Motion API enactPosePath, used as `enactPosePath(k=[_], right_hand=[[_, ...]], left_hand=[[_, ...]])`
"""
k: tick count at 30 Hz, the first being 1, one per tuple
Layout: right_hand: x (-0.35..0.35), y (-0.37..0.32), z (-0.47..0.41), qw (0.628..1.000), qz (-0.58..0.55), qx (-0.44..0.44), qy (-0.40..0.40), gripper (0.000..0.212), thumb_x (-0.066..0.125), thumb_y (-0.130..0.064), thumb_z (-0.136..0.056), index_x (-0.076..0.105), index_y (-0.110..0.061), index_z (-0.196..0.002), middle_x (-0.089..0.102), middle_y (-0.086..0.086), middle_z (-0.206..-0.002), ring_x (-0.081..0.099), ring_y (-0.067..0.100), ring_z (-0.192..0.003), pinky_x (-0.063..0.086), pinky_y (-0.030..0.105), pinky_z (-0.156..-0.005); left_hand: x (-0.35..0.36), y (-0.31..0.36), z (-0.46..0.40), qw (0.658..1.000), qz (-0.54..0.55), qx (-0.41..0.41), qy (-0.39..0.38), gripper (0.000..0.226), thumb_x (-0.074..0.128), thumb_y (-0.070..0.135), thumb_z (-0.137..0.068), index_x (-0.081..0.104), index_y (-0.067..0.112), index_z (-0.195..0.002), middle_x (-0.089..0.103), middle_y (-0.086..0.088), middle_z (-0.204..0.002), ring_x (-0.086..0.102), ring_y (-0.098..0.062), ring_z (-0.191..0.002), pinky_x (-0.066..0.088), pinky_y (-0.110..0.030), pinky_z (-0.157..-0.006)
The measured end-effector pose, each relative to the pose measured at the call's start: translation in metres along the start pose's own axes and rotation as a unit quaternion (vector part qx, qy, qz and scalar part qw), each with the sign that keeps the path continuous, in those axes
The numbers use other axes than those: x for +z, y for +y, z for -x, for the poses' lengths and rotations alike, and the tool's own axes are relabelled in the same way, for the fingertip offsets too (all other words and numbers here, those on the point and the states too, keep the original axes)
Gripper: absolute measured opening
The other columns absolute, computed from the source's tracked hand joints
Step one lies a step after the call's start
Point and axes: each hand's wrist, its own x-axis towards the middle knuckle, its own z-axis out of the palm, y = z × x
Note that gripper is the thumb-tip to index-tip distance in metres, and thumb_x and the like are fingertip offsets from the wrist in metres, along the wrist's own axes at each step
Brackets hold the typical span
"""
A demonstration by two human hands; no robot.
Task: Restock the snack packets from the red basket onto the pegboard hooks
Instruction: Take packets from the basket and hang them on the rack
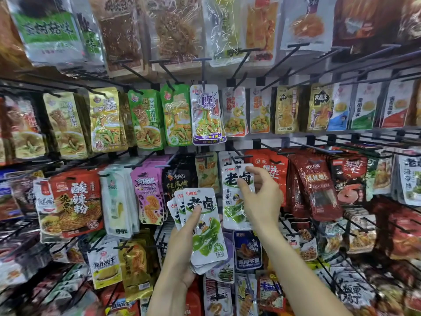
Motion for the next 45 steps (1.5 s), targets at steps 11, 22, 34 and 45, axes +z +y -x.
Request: enactPosePath(k=[11, 22, 34, 45], right_hand=[[0.004, 0.005, -0.003, 0.986, 0.063, 0.051, -0.148, 0.034, 0.064, -0.029, -0.102, 0.067, -0.023, -0.136, 0.073, -0.012, -0.108, 0.070, 0.014, -0.103, 0.046, 0.010, -0.069], [-0.013, 0.011, 0.032, 0.975, -0.133, 0.139, -0.113, 0.035, 0.085, -0.019, -0.084, 0.060, -0.024, -0.108, 0.072, 0.004, -0.101, 0.072, 0.020, -0.092, 0.058, 0.028, -0.078], [-0.011, 0.005, 0.010, 0.995, -0.104, -0.002, -0.009, 0.025, 0.072, -0.022, -0.098, 0.067, -0.032, -0.121, 0.067, -0.017, -0.114, 0.057, -0.005, -0.108, 0.045, 0.018, -0.087], [0.025, 0.004, -0.026, 0.999, 0.006, 0.048, -0.003, 0.027, 0.071, -0.021, -0.098, 0.069, -0.026, -0.124, 0.064, -0.015, -0.115, 0.061, 0.016, -0.117, 0.047, 0.050, -0.107]], left_hand=[[0.008, 0.004, -0.001, 1.000, 0.006, 0.026, 0.017, 0.040, 0.078, 0.035, -0.092, 0.072, 0.015, -0.126, 0.080, -0.016, -0.108, 0.078, -0.040, -0.097, 0.060, -0.065, -0.089], [0.027, -0.019, -0.016, 0.998, 0.022, -0.038, -0.034, 0.066, 0.081, 0.056, -0.085, 0.068, 0.017, -0.137, 0.074, -0.022, -0.126, 0.073, -0.045, -0.110, 0.055, -0.063, -0.100], [0.018, -0.006, -0.017, 0.999, -0.026, 0.027, 0.013, 0.120, 0.075, 0.071, -0.079, 0.011, 0.023, -0.169, 0.020, 0.001, -0.174, 0.027, -0.027, -0.158, 0.044, -0.050, -0.108], [-0.002, -0.015, -0.036, 0.988, 0.024, 0.130, 0.078, 0.134, 0.091, 0.084, -0.043, 0.040, 0.039, -0.158, 0.058, -0.005, -0.152, 0.062, -0.035, -0.132, 0.055, -0.061, -0.102]])
